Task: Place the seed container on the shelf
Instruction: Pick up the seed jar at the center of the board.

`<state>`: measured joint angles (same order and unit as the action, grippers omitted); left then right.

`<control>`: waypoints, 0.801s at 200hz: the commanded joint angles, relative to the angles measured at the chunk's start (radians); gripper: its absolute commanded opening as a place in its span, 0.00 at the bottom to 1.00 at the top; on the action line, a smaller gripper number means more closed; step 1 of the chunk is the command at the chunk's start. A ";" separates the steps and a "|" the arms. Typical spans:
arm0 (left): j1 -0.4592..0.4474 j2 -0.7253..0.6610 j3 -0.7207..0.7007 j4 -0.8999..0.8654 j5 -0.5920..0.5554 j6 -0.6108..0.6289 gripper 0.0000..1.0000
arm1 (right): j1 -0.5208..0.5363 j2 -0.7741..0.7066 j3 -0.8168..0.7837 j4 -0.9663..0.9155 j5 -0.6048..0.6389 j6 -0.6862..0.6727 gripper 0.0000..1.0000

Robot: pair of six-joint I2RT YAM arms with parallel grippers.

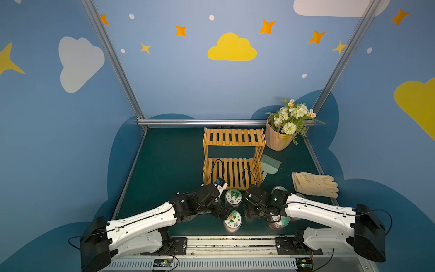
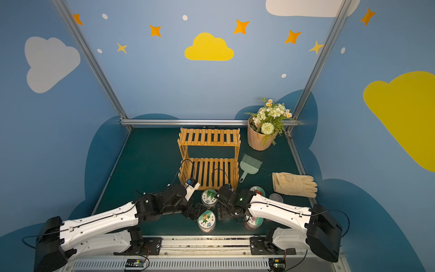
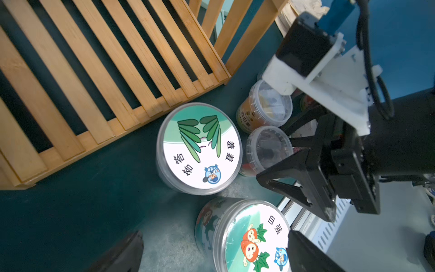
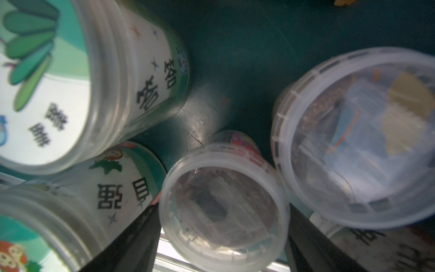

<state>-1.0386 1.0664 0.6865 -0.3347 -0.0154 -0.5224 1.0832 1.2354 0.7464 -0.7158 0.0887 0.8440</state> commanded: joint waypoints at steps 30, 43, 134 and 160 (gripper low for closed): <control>0.005 0.084 0.086 -0.015 0.089 0.051 1.00 | -0.015 -0.030 -0.023 0.033 -0.004 -0.005 0.84; 0.005 0.102 0.093 -0.017 0.089 0.051 1.00 | -0.017 -0.034 -0.028 0.038 -0.004 -0.005 0.84; 0.005 0.182 0.149 -0.037 0.094 0.072 1.00 | -0.042 -0.065 -0.042 0.038 -0.026 -0.023 0.75; 0.004 0.192 0.158 -0.044 0.091 0.079 1.00 | -0.042 -0.099 -0.045 0.020 -0.027 -0.028 0.73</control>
<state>-1.0386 1.2503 0.8211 -0.3580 0.0650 -0.4667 1.0462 1.1793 0.7120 -0.6739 0.0666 0.8284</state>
